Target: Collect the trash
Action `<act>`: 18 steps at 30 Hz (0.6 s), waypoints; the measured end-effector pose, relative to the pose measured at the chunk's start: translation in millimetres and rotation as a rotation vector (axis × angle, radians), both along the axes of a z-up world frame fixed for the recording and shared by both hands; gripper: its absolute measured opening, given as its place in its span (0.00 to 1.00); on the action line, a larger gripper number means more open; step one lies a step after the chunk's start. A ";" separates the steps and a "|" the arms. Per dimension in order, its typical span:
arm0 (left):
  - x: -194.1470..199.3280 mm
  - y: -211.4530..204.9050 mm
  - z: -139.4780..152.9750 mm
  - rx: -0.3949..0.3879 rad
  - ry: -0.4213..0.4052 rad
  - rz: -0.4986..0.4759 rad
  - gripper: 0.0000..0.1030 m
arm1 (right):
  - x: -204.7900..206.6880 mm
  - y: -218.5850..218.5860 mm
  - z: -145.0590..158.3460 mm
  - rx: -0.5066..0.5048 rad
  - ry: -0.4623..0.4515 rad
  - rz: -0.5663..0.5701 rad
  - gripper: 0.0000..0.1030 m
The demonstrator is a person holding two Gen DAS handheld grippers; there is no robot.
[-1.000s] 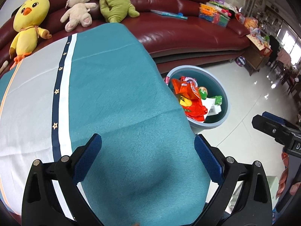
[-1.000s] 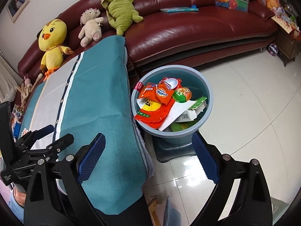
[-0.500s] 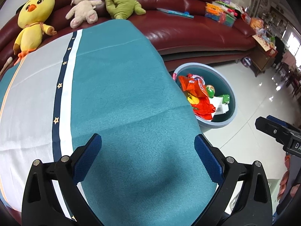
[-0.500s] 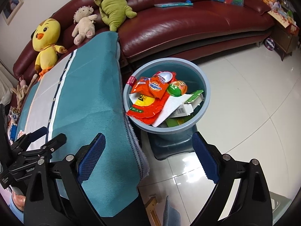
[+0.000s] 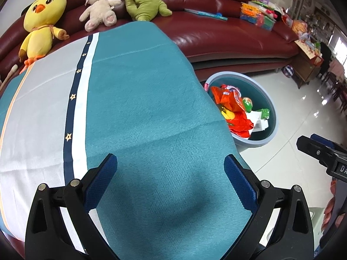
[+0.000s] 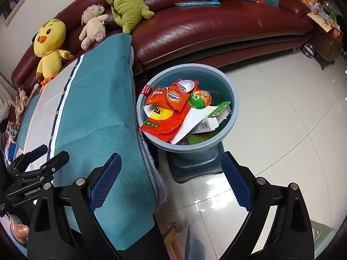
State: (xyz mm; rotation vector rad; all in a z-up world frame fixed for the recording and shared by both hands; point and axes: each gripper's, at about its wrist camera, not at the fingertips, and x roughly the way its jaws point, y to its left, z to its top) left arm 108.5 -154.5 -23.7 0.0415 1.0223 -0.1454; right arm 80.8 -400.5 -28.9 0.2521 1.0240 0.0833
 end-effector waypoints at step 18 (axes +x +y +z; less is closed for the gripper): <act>3.0 3.6 -4.5 0.006 0.024 0.010 0.96 | 5.9 5.3 -4.2 -0.010 0.018 0.014 0.86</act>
